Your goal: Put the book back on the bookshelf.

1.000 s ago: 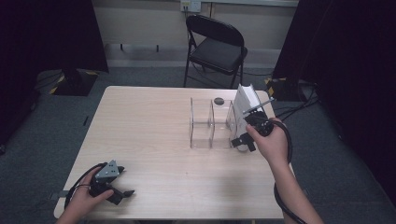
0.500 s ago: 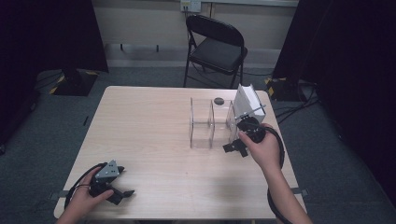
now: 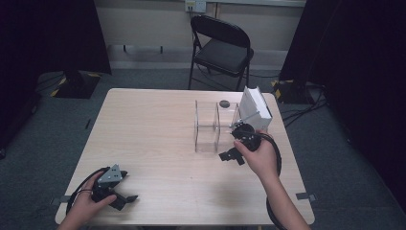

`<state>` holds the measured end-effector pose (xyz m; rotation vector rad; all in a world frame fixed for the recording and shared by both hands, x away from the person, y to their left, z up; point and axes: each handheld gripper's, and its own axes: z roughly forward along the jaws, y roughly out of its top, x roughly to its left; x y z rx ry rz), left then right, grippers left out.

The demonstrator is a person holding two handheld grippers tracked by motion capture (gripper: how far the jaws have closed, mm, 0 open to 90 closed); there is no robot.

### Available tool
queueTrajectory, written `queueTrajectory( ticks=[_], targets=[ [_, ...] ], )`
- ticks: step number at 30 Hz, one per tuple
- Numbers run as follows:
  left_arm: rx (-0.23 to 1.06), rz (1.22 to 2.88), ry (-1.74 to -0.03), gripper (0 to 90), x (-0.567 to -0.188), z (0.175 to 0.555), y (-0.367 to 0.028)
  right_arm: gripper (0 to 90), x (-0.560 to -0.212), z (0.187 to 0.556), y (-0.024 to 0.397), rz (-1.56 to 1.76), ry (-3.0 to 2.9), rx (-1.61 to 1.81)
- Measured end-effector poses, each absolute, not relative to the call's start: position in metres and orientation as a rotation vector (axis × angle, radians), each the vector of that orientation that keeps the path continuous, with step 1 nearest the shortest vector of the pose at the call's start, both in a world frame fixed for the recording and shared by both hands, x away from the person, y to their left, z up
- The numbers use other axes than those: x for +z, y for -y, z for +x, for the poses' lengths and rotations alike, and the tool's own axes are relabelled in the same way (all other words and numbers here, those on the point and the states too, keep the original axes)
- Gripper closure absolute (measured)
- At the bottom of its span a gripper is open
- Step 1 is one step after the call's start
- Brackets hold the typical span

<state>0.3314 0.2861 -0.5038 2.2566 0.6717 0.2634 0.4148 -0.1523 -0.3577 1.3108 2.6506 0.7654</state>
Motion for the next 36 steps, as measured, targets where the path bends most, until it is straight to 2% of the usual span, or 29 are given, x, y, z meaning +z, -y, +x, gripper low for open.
queueTrajectory(
  ticks=[36],
  targets=[
    [0.265,2.259,-0.670,0.0,-0.504,0.331,-0.286,17.4,-0.402,0.400,0.107,1.170,-2.752,0.885]
  ],
)
